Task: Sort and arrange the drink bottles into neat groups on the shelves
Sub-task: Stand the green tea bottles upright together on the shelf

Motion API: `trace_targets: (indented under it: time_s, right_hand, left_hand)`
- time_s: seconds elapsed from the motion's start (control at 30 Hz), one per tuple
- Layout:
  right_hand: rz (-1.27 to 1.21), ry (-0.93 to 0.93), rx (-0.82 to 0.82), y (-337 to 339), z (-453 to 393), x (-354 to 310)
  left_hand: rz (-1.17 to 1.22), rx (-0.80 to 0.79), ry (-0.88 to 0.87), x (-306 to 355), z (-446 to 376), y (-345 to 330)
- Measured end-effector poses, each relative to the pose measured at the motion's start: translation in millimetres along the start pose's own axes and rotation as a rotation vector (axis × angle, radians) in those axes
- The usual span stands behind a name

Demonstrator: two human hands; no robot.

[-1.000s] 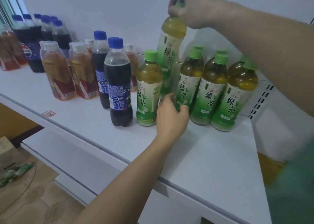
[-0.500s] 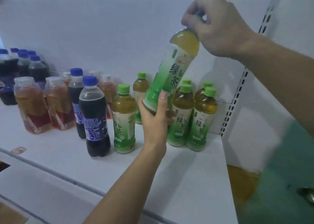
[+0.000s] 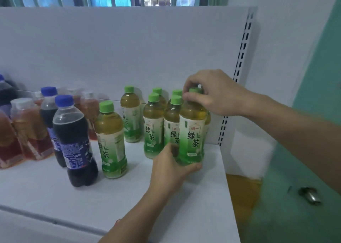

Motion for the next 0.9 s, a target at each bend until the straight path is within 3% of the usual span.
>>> trace_targets:
  time_s: [0.33,0.47,0.57,0.73,0.9]
  right_hand:
    - [-0.021,-0.006,-0.036,-29,23,0]
    - [0.091,-0.01,-0.078,-34,21,-12]
    - [0.114,0.001,-0.003,-35,12,-35]
    - [-0.17,0.057,0.141,-57,-34,-97]
    - [-0.272,-0.068,0.033,-115,-91,-142]
  left_hand:
    - [-0.218,-0.05,0.038,-15,8,-15]
    - [-0.228,-0.126,0.028,-17,8,-11]
    - [-0.258,-0.177,0.0,-21,16,14]
    - [-0.284,0.001,-0.059,-40,26,89]
    - [-0.254,0.044,-0.102,-63,36,117]
Point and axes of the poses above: each hand's wrist, its own z-axis away from the middle knuckle, its own y-axis out of the back of the hand, x = y × z, the point moved 6 cm from there along -z, towards the middle knuckle, and after that the axes turned 3 degrees about y, right-handed, at the moved point
